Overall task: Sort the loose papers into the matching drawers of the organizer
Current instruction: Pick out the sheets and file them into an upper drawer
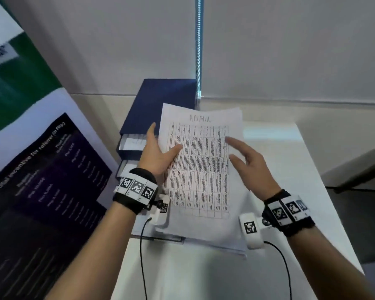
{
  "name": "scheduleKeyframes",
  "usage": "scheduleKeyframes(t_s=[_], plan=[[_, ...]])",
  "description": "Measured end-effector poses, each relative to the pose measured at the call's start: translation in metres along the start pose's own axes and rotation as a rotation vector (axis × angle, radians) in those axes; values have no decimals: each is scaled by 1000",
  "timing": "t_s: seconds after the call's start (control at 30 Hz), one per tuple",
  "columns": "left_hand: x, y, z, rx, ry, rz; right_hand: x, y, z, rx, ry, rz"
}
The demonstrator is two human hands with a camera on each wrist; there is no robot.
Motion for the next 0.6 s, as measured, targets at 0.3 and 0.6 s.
scheduleKeyframes(t_s=[0.3, 0.6], plan=[[-58, -82, -140, -46, -47, -260, 18, -4, 126, 358, -238, 647], [-61, -66, -154, -272, -49, -198, 41, -17, 155, 507, -140, 802]])
Point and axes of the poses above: each hand's wrist, its own x-axis towards the middle knuckle, its own z-axis out of the palm, y = z × x, the point moved 7 cm from there along x, towards the middle knuckle, and after that the axes turned 3 degrees about y, right-handed, at the moved point
